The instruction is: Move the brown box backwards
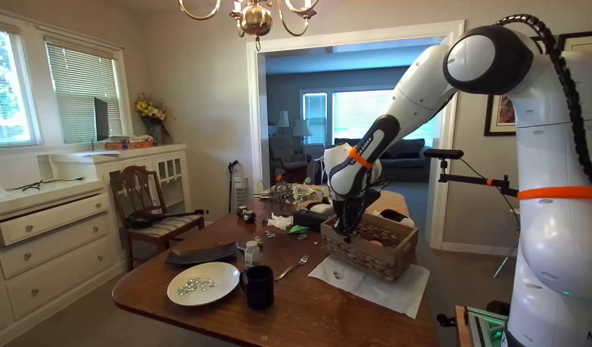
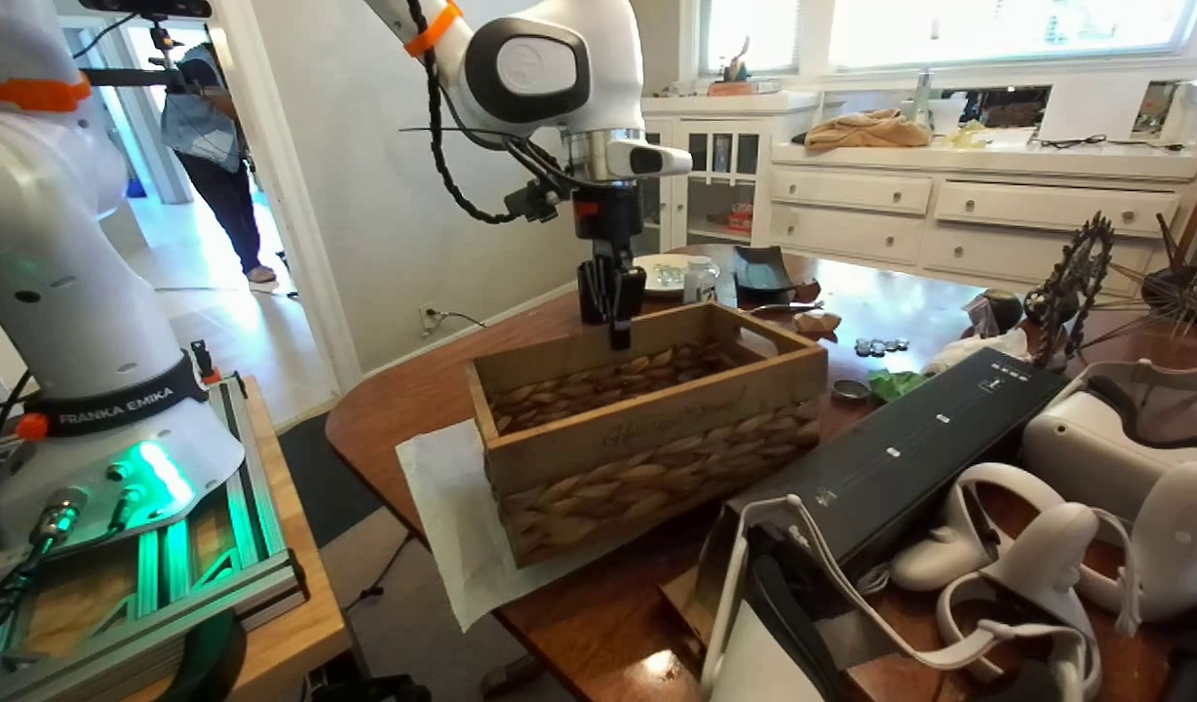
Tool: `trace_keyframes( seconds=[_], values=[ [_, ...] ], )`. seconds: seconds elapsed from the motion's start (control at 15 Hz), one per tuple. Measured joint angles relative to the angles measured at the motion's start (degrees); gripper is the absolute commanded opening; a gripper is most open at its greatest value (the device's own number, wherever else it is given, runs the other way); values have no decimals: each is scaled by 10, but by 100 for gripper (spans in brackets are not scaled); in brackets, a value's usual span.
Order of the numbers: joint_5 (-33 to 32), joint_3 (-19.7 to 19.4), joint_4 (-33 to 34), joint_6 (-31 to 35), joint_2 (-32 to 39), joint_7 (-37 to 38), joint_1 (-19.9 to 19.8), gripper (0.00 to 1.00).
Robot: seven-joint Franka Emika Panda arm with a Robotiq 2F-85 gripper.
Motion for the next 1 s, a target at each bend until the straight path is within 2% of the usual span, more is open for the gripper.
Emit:
trace_keyframes(
  seconds=[0.27,0.73,0.8,1.0],
  values=[
    [-86,-6,-11,-50,-84,-56,-1,4],
    [-93,2,-48,-108,-208,-279,1,4],
    [-90,2,-53,-110,-216,-310,4,15],
    [-88,0,-57,-110,-213,-314,5,15]
  ],
)
